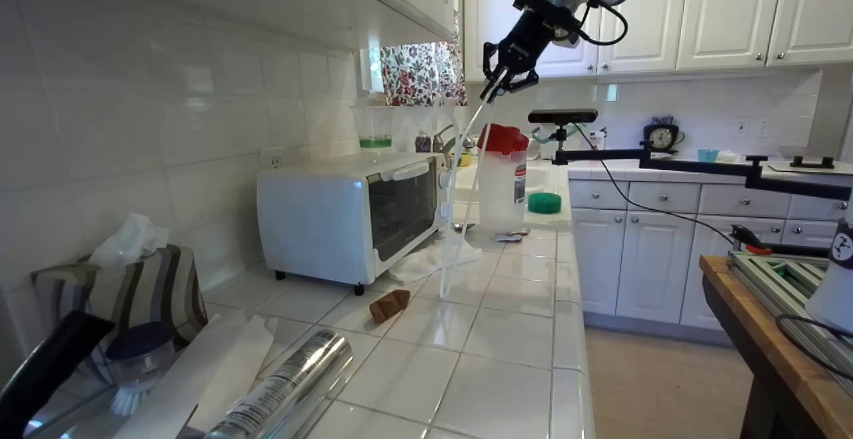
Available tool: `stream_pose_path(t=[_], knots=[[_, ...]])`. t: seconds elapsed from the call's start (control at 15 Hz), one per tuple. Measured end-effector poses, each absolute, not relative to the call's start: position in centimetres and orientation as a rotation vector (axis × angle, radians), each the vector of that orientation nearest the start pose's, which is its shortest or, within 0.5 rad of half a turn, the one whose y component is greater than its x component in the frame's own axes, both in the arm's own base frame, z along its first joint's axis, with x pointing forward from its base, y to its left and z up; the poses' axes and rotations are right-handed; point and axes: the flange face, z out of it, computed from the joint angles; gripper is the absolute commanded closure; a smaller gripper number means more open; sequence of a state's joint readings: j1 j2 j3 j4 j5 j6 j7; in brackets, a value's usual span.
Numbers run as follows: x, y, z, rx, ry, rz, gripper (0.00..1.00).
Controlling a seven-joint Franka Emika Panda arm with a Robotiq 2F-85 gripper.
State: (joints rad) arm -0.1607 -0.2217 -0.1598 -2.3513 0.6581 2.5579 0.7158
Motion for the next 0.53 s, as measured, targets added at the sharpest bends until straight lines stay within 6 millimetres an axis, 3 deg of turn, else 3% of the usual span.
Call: stream_pose_path(t=[0.27,0.53], knots=[[46.9,-18.0,47.0,-1.853,1.728,-0.398,0.97],[45.9,-20.1,49.4,-1.829,1.714,-0.483,0.97]])
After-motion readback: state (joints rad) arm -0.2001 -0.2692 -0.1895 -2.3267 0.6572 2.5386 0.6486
